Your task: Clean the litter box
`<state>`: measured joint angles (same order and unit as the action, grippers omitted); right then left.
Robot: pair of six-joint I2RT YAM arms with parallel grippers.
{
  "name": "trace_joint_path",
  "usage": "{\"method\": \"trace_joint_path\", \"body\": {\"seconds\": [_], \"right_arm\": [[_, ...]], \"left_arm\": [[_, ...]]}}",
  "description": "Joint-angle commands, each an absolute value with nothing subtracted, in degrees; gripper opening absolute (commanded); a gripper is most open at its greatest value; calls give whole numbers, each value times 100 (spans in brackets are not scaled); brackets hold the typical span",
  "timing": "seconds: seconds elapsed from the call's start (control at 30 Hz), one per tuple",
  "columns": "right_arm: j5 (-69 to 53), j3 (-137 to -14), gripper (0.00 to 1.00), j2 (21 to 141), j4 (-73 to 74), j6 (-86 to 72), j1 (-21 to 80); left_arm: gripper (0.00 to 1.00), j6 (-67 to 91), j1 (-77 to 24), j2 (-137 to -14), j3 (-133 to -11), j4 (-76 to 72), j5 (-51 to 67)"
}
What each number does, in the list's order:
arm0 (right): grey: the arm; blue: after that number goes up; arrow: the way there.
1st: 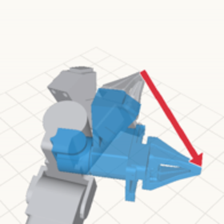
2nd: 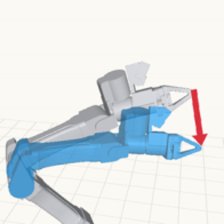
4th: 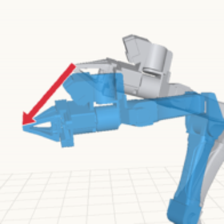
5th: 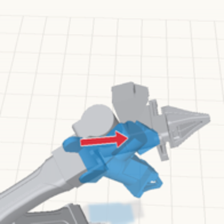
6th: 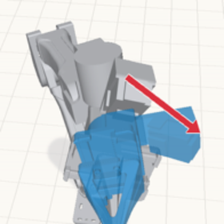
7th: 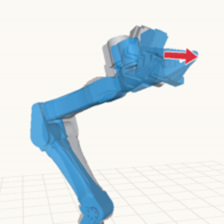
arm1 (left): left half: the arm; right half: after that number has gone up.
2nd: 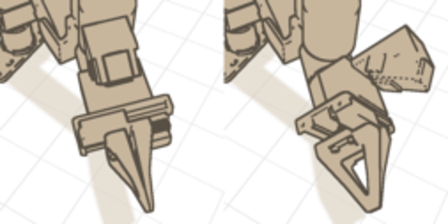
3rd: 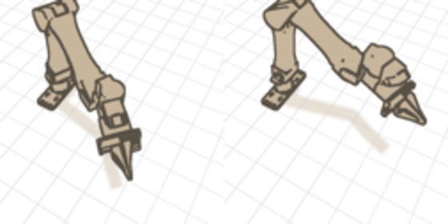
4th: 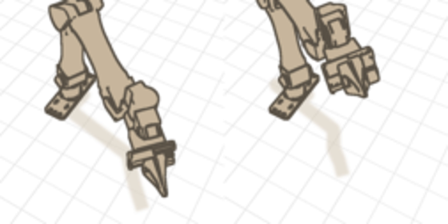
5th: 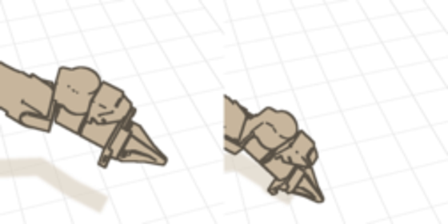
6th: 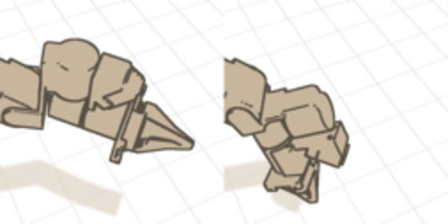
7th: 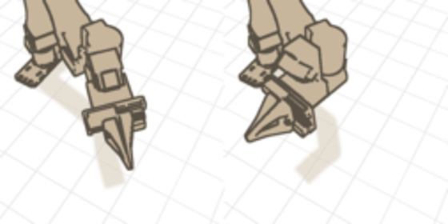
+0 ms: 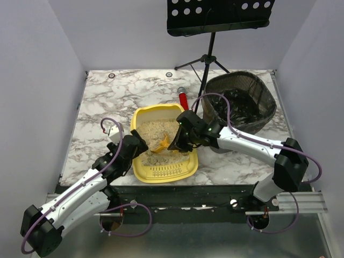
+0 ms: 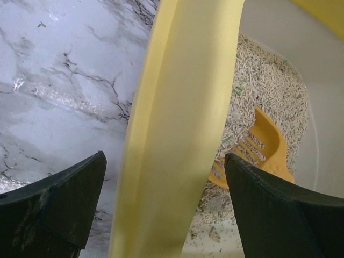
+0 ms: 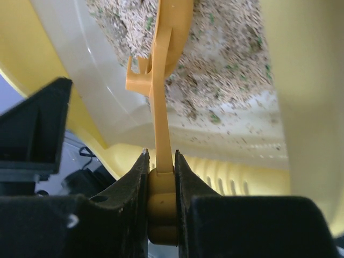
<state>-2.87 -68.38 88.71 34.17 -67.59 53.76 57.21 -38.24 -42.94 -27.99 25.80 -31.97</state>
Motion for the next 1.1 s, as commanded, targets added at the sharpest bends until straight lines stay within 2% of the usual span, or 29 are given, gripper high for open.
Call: {"method": "trace_joint_path", "body": {"seconds": [0.0,0.33,0.53,0.77,1.07], "right_arm": [[-37,-6636,1,9430,2866,-7101,5353],[633,-6039,1,9817,1225,-7576,5352],[879,-5871,1,9782,888,-7480,5344],[1028,-5600,1,9361,616,-6768,5344],[800,-5080,1,8755,-158,-6662,5370]], "left_arm": [[99,5810,-3806,-4140,-2628,2417,-3015],[99,5889,-3806,-4140,-2540,2224,-2883],[99,5941,-3806,-4087,-2575,2338,-2953],[99,6099,-3806,-3867,-2549,2540,-3111],[99,6240,-3806,-3393,-2645,2733,-3120]]}}
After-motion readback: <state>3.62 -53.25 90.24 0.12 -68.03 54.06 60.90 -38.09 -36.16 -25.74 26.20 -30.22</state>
